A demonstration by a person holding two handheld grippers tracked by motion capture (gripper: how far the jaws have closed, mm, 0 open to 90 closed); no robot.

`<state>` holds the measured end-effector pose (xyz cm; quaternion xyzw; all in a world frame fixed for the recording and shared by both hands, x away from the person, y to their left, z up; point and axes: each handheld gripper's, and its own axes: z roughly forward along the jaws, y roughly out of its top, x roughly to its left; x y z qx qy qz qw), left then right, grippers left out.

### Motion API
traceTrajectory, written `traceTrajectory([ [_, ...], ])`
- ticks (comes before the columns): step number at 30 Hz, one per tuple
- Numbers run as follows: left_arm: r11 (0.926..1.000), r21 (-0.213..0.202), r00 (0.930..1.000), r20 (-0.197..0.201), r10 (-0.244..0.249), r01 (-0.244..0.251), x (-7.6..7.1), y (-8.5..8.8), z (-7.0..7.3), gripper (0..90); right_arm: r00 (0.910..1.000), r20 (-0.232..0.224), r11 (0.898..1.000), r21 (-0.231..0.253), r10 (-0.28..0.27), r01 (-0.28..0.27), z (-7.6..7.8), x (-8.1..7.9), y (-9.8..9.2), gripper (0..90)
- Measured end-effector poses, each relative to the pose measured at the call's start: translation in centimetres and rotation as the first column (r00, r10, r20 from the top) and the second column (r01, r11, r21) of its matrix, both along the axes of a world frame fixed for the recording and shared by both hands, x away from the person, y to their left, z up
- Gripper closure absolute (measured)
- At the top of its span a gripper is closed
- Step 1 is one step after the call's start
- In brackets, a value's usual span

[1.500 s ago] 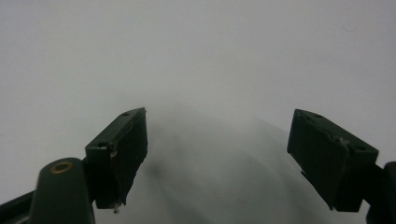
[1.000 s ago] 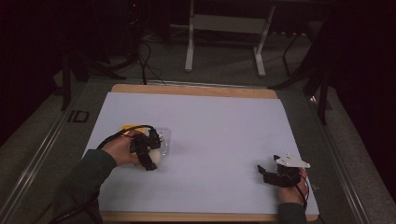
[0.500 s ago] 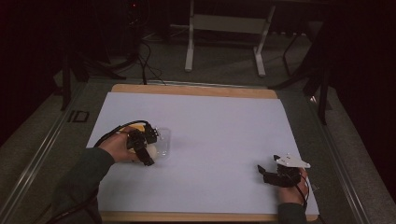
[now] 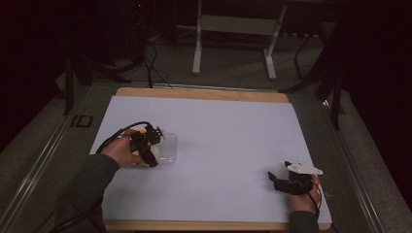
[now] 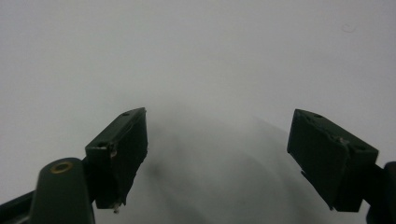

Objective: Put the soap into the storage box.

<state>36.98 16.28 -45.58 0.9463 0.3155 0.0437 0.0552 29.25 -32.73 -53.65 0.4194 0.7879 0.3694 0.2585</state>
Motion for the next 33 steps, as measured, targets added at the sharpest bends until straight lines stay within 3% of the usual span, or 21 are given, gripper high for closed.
traceTrajectory([
  [9, 0.9993, -0.010, 0.9991, 0.024, 0.035, -0.035, 0.4, 0.1, 0.2, 24.9, 1.0000, 0.000, 1.000, 0.000, 0.000, 0.000, 0.0, 0.0, 0.0, 20.0],
  [17, 0.9945, -0.013, 0.9940, 0.032, 0.105, -0.104, 1.0, 0.8, 0.2, 24.9, 1.0000, -0.001, 1.000, 0.000, 0.000, 0.000, 0.0, 0.0, 0.0, 20.0],
  [33, 0.9718, -0.018, 0.9714, 0.030, 0.236, -0.235, 2.0, 2.5, -0.1, 24.9, 1.0000, 0.000, 1.000, 0.001, -0.001, 0.001, 0.0, 0.0, 0.0, 20.0],
])
